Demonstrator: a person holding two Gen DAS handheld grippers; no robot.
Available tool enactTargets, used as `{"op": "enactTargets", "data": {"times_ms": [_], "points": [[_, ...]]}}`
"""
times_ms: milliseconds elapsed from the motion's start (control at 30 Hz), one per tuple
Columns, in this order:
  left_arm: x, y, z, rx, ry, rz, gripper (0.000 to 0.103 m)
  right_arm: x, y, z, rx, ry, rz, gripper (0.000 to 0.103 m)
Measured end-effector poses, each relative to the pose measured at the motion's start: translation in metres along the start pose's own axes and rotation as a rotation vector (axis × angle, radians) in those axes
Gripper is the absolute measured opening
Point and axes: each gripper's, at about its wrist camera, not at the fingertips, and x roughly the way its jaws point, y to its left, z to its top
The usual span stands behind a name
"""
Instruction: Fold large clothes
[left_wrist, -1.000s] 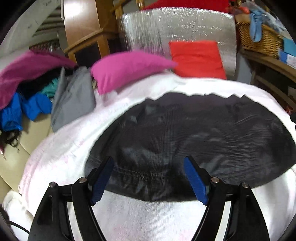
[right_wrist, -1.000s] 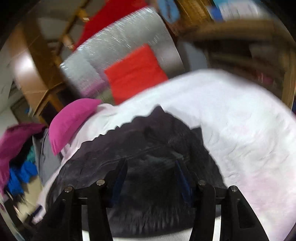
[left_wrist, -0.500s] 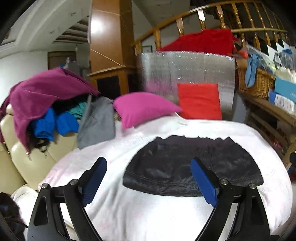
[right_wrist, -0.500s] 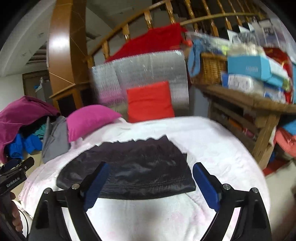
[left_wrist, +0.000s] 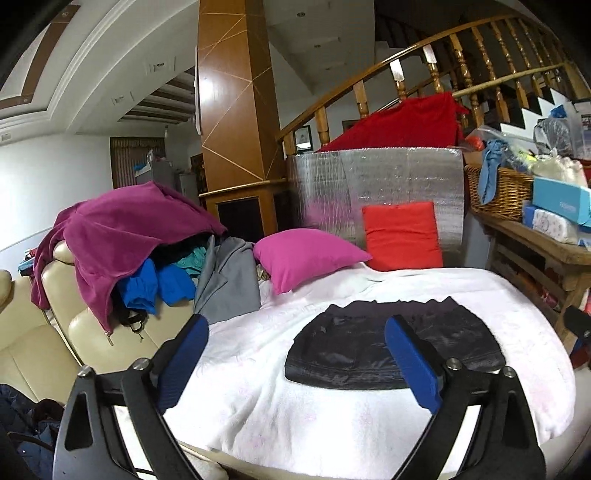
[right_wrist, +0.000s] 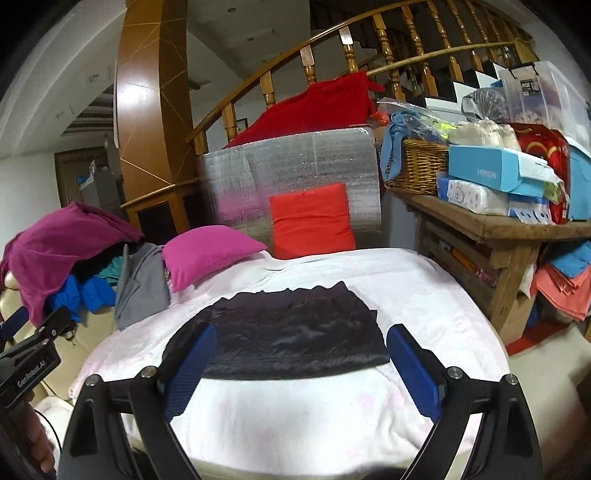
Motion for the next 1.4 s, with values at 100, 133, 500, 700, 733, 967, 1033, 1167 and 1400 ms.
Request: {"op": "enactTargets", "data": {"times_ms": [100, 133, 500, 700, 733, 967, 1033, 1167, 1400], "points": [[-0.011, 0.002, 0.001, -0.001, -0.010, -0.008, 0.099, -0.010, 0.005, -0.002, -0.009, 0.010, -0.017, 0.095], [-0.014, 0.002, 0.001, -0.001, -0.011, -0.007, 0.099, -0.014, 0.008, -0.004, -0.013, 0.014, -0.022, 0.095], [-0.028, 0.008, -0.002, 0.002, 0.010, -0.028, 0.100, -0.033, 0.012, -0.013, 0.003, 0.042, -0.027, 0.095], [-0.034, 0.012, -0.001, 0.001, -0.003, -0.029, 0.100, -0.035, 0.016, -0.012, -0.011, 0.038, -0.027, 0.095], [-0.034, 0.012, -0.001, -0.001, -0.006, -0.027, 0.100, -0.035, 0.016, -0.012, -0.011, 0.038, -0.026, 0.095], [-0.034, 0.018, -0.001, -0.008, -0.005, -0.023, 0.100, -0.031, 0.019, -0.011, -0.012, 0.048, -0.031, 0.095], [-0.034, 0.019, -0.001, -0.008, -0.006, -0.022, 0.100, -0.030, 0.020, -0.011, -0.013, 0.049, -0.032, 0.095], [-0.037, 0.020, -0.002, -0.004, -0.012, -0.021, 0.100, -0.030, 0.023, -0.011, -0.030, 0.056, -0.034, 0.095], [-0.041, 0.025, -0.001, -0.015, -0.025, -0.024, 0.100, -0.032, 0.026, -0.013, -0.034, 0.052, -0.035, 0.095]]}}
